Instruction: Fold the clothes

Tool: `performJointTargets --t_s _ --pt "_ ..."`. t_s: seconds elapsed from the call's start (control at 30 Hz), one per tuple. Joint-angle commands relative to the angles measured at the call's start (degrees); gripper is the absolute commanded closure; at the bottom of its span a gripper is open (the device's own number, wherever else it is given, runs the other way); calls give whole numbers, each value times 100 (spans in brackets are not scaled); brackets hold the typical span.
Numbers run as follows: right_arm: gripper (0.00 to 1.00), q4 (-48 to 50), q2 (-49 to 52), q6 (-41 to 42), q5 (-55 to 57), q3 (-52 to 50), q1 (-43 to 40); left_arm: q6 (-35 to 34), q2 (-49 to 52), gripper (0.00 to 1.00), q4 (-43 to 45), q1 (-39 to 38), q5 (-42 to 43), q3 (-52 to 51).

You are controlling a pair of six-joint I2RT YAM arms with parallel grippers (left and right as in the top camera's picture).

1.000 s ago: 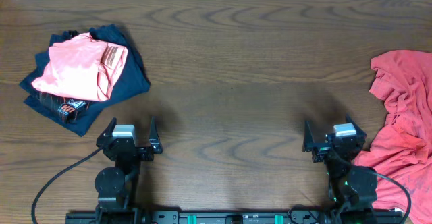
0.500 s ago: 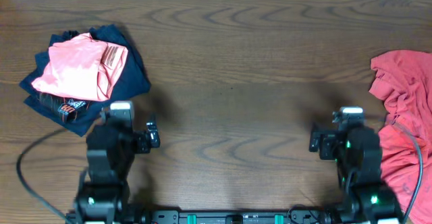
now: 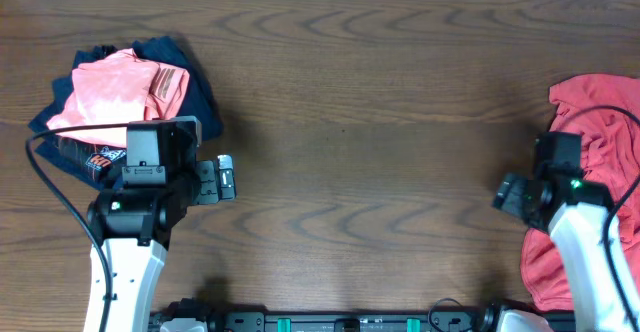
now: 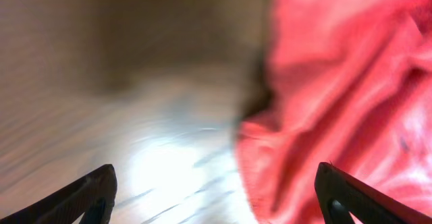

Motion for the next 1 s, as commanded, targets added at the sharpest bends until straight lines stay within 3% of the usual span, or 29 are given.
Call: performJointTargets --t_s 0.0,0.1,0.27,0.3,0.33,0.4,0.5,0.6,0.77,0.87,0.97 --pt "9 103 474 765 549 -15 -525 -225 35 2 -28 -20 101 116" --pt "17 267 876 765 592 -61 -890 -225 31 2 -28 -20 101 116" --pt "71 667 1377 763 601 -63 -1167 -225 31 2 -26 -20 101 116" --pt "91 748 1484 761 518 -63 -1182 -225 31 2 -26 -20 101 116" --pt "99 802 1532 719 422 -63 -1182 -225 31 2 -26 -20 101 116" --pt "99 1014 1615 133 -260 -63 -1154 -225 31 0 -26 -20 101 116" --pt "99 1386 1620 -1287 -2291 -61 -984 -225 31 2 -17 -20 101 116" --pt "99 1576 1613 -1878 -3829 -61 -540 -225 31 3 105 -20 101 116" --pt "99 2402 1613 -1681 -4439 -59 1058 -225 31 3 354 -20 105 116" --pt "99 3641 1615 -988 -4341 -59 2205 -225 35 3 562 -20 140 116" --pt "99 5123 1615 -125 -3541 -57 3147 -225 35 4 791 -20 382 116"
